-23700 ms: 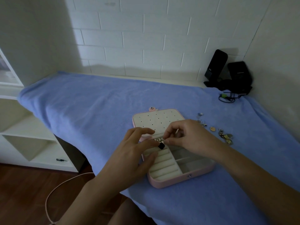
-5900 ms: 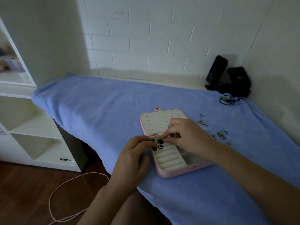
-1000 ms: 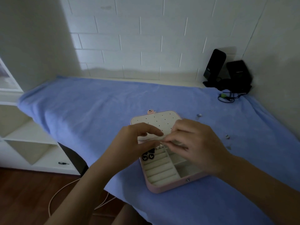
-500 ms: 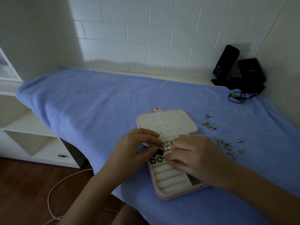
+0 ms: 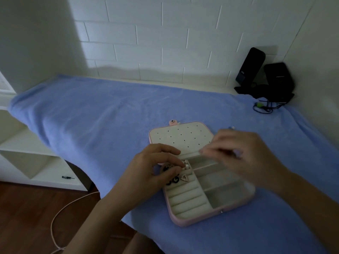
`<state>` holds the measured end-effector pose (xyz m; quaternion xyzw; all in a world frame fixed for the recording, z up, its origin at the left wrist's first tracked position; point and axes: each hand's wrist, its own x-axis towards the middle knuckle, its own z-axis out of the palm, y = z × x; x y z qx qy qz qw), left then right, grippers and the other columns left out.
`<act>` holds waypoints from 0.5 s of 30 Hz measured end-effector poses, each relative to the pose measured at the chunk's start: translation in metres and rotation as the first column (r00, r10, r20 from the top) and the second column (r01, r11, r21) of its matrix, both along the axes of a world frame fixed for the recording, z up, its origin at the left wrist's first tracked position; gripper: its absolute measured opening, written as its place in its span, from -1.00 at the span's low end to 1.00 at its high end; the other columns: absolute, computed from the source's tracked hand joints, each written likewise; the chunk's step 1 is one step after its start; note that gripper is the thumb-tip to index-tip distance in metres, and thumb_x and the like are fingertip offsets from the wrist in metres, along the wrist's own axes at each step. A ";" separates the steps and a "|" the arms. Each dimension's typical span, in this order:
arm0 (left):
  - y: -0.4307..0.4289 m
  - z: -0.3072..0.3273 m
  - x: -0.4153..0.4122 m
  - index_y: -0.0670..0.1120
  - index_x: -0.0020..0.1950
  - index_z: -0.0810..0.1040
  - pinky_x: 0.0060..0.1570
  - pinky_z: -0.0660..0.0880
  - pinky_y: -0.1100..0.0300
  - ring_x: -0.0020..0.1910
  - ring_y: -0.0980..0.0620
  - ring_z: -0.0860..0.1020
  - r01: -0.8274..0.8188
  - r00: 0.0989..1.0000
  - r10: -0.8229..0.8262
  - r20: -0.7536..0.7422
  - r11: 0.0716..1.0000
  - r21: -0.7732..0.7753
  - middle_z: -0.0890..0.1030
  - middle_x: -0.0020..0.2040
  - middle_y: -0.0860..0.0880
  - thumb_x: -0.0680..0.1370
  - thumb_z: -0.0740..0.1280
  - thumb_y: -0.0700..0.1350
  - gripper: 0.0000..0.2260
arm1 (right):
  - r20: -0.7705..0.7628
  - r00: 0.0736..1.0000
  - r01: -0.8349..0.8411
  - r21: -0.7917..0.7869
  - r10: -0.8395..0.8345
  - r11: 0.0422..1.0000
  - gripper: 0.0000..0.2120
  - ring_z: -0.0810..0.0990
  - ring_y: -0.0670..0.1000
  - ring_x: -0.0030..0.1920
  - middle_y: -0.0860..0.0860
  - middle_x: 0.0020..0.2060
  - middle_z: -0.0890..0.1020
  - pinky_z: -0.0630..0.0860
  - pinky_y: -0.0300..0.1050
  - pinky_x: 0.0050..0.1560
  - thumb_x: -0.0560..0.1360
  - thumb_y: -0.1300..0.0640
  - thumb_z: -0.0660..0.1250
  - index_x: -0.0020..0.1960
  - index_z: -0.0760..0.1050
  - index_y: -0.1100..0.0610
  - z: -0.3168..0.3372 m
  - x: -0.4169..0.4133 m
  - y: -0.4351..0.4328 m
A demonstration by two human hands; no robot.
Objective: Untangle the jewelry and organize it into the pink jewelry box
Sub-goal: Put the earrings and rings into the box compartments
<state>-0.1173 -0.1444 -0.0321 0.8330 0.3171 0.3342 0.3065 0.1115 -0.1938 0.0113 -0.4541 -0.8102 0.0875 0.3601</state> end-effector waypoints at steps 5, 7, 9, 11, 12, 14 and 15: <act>0.001 0.002 0.006 0.17 -0.07 0.65 0.07 0.38 0.45 0.16 0.26 0.47 0.042 0.999 -0.042 -0.035 0.999 -0.008 0.51 0.14 0.27 0.39 0.31 0.19 -0.78 | -0.135 0.936 0.288 -0.243 -0.326 0.926 -0.90 0.61 -0.07 -0.23 -0.05 -0.27 0.65 0.50 -0.26 -0.18 0.47 0.13 0.39 -0.14 0.67 0.12 0.013 0.051 0.013; 0.001 0.001 0.008 0.16 -0.06 0.64 0.06 0.40 0.44 0.15 0.27 0.47 0.066 0.996 -0.066 -0.065 0.998 0.002 0.53 0.10 0.27 0.37 0.33 0.20 -0.77 | -0.103 0.902 0.373 -0.306 -0.420 0.876 -0.89 0.58 -0.17 -0.32 -0.07 -0.32 0.65 0.45 -0.40 -0.29 0.47 0.17 0.38 -0.14 0.67 0.16 0.011 0.070 0.017; 0.001 0.001 0.010 0.21 -0.05 0.62 0.03 0.39 0.47 0.14 0.29 0.46 0.066 0.993 -0.066 -0.099 0.998 0.004 0.52 0.09 0.29 0.35 0.33 0.22 -0.76 | -0.050 0.872 0.441 -0.347 -0.486 0.827 -0.88 0.54 -0.22 -0.40 -0.05 -0.33 0.64 0.41 -0.46 -0.36 0.48 0.15 0.37 -0.14 0.67 0.16 0.007 0.086 0.018; 0.002 0.003 0.011 0.25 -0.03 0.59 0.02 0.38 0.49 0.14 0.30 0.46 0.063 0.988 -0.060 -0.142 0.998 0.012 0.52 0.08 0.31 0.32 0.32 0.25 -0.74 | -0.001 0.853 0.485 -0.364 -0.521 0.795 -0.91 0.55 -0.21 -0.40 -0.03 -0.30 0.66 0.42 -0.44 -0.38 0.49 0.16 0.37 -0.13 0.65 0.08 0.004 0.101 0.020; 0.003 0.004 0.012 0.24 -0.05 0.61 0.01 0.37 0.51 0.13 0.31 0.45 0.061 0.985 -0.059 -0.161 0.998 0.009 0.52 0.08 0.31 0.32 0.33 0.25 -0.74 | 0.010 0.848 0.495 -0.375 -0.530 0.784 -0.91 0.56 -0.18 -0.38 -0.02 -0.28 0.66 0.44 -0.41 -0.37 0.49 0.18 0.37 -0.12 0.64 0.04 0.003 0.108 0.021; 0.003 0.009 0.014 0.15 -0.16 0.67 -0.02 0.35 0.54 0.11 0.32 0.46 0.053 0.982 -0.056 -0.183 0.998 -0.022 0.53 0.07 0.29 0.32 0.37 0.21 -0.79 | 0.051 0.841 0.507 -0.425 -0.539 0.750 -0.89 0.58 -0.12 -0.33 0.01 -0.23 0.65 0.46 -0.34 -0.33 0.49 0.22 0.38 -0.06 0.61 0.03 0.001 0.120 0.020; 0.002 0.011 0.015 0.14 -0.18 0.67 -0.02 0.35 0.54 0.09 0.32 0.47 0.048 0.983 -0.054 -0.178 0.998 -0.035 0.55 0.05 0.28 0.32 0.37 0.21 -0.79 | 0.116 0.841 0.518 -0.453 -0.528 0.725 -0.88 0.58 -0.10 -0.28 -0.01 -0.21 0.64 0.45 -0.34 -0.29 0.48 0.22 0.38 -0.02 0.60 0.04 0.001 0.126 0.020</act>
